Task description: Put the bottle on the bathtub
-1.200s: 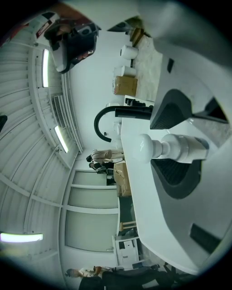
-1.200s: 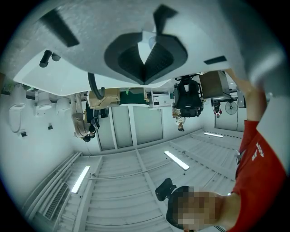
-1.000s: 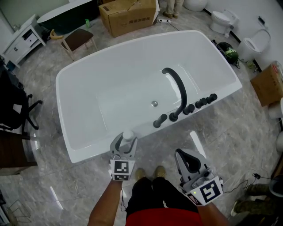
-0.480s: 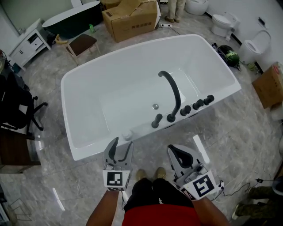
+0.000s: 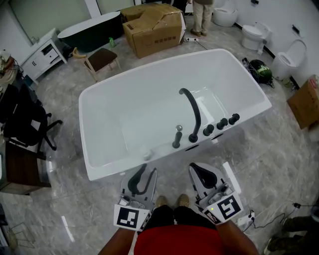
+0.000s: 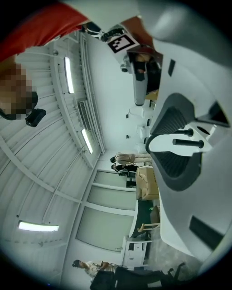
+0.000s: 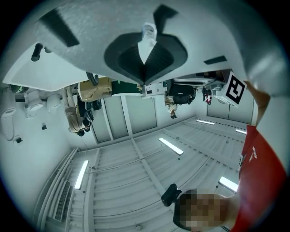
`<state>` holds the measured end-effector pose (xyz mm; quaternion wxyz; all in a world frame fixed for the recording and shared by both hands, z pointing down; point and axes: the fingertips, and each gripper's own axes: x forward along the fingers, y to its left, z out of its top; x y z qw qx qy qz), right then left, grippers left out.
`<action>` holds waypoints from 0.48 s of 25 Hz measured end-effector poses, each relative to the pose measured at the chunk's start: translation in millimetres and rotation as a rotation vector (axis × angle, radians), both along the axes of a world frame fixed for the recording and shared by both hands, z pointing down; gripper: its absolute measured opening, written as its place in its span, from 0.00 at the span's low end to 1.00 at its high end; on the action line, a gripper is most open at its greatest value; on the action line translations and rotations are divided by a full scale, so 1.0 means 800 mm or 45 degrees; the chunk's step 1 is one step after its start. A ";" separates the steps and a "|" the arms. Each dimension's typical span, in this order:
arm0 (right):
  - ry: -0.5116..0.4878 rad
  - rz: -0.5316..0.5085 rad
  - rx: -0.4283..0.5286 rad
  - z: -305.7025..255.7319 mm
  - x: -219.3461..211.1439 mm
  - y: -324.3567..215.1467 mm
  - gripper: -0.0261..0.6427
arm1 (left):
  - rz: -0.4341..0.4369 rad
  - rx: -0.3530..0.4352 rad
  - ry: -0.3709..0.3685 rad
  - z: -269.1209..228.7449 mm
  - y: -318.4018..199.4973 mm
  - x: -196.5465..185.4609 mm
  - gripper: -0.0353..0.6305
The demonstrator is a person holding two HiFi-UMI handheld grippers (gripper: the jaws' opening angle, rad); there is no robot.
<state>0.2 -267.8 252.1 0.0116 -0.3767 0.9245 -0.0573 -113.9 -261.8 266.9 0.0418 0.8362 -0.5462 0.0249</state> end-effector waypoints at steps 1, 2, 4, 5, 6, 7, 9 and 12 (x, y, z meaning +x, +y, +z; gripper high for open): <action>-0.006 -0.002 0.007 -0.004 0.002 0.004 0.04 | 0.005 0.022 0.003 -0.011 0.004 0.003 0.21; -0.011 -0.003 0.015 -0.008 0.003 0.007 0.05 | 0.011 0.039 0.008 -0.021 0.007 0.006 0.19; -0.024 -0.002 0.032 -0.017 0.005 0.013 0.05 | 0.026 0.059 0.023 -0.037 0.012 0.010 0.13; -0.032 -0.001 0.041 -0.022 0.005 0.016 0.04 | 0.036 0.064 0.031 -0.043 0.013 0.013 0.11; -0.039 0.000 0.050 -0.027 0.006 0.018 0.05 | 0.048 0.069 0.037 -0.050 0.015 0.017 0.10; -0.045 -0.001 0.060 -0.031 0.006 0.021 0.05 | 0.061 0.074 0.038 -0.055 0.017 0.022 0.09; -0.054 -0.005 0.080 -0.041 0.006 0.026 0.04 | 0.086 0.088 0.036 -0.065 0.021 0.032 0.08; -0.070 -0.014 0.121 -0.056 0.004 0.033 0.04 | 0.111 0.105 0.033 -0.076 0.025 0.044 0.07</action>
